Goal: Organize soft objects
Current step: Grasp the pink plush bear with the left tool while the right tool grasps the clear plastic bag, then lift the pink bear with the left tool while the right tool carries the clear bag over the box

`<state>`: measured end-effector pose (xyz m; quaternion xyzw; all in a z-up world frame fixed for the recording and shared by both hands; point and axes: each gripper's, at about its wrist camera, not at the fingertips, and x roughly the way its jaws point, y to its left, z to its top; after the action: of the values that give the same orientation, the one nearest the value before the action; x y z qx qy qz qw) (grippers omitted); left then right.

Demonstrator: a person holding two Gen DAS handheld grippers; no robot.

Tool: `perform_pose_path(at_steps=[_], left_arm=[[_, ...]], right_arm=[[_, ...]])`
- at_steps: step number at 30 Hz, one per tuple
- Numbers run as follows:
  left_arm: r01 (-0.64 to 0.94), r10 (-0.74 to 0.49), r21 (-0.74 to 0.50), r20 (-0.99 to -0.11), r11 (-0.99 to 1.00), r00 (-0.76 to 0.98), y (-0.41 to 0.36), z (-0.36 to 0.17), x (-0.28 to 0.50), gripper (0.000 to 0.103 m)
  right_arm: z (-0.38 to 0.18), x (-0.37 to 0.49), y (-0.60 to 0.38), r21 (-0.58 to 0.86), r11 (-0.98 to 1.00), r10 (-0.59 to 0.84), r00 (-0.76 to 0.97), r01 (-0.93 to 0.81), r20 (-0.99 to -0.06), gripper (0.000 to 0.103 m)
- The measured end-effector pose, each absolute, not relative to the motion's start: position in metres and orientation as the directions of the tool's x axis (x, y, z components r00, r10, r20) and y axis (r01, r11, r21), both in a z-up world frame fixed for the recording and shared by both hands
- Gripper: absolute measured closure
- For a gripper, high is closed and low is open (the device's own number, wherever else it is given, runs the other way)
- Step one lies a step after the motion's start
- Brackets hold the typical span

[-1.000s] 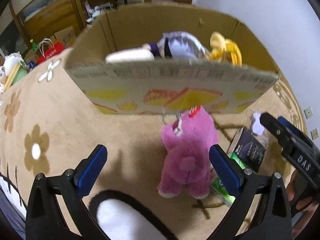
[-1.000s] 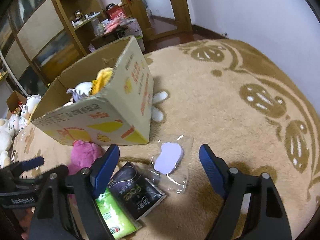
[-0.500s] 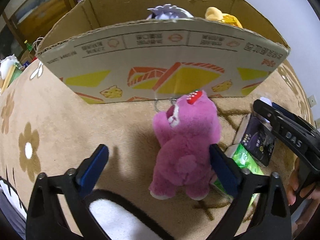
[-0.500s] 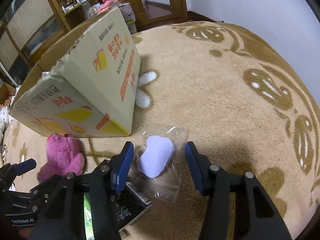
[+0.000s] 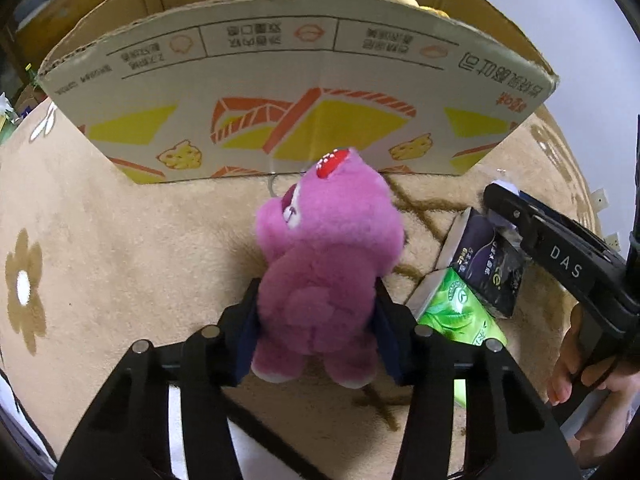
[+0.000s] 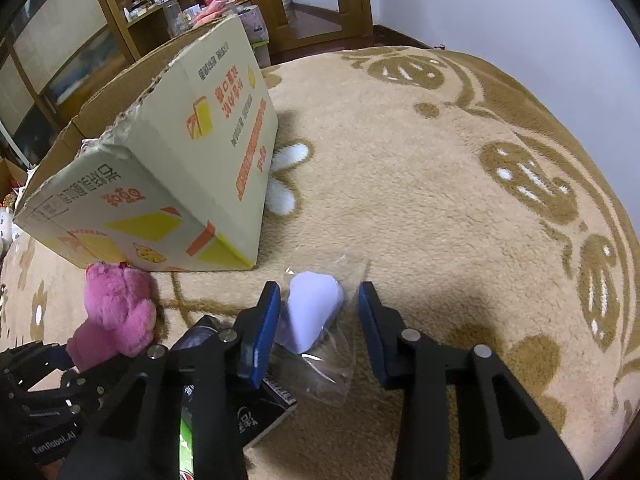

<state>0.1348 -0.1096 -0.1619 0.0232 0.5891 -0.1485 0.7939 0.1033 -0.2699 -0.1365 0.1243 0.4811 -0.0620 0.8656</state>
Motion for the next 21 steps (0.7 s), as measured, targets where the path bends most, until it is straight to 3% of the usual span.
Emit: perform_pose_path(at_steps=[8, 11, 21], left_arm=[[0.245, -0.193, -0.115, -0.926, 0.963, 0.325, -0.090, -0.140, 0.131, 0.057], [0.234, -0.174, -0.090, -0.914, 0.968, 0.366, -0.084, -0.129, 0.131, 0.057], [0.209, -0.153, -0.056, -0.862, 0.976, 0.484, -0.060, -0.085, 0.113, 0.057]], right_arm=[[-0.125, 0.094, -0.270, 0.164, 0.958, 0.010, 0.547, 0.234, -0.837, 0.065], [-0.115, 0.087, -0.271, 0.169, 0.957, 0.006, 0.566, 0.235, -0.824, 0.082], [-0.098, 0.076, -0.268, 0.183, 0.959, 0.016, 0.599, 0.218, -0.800, 0.085]])
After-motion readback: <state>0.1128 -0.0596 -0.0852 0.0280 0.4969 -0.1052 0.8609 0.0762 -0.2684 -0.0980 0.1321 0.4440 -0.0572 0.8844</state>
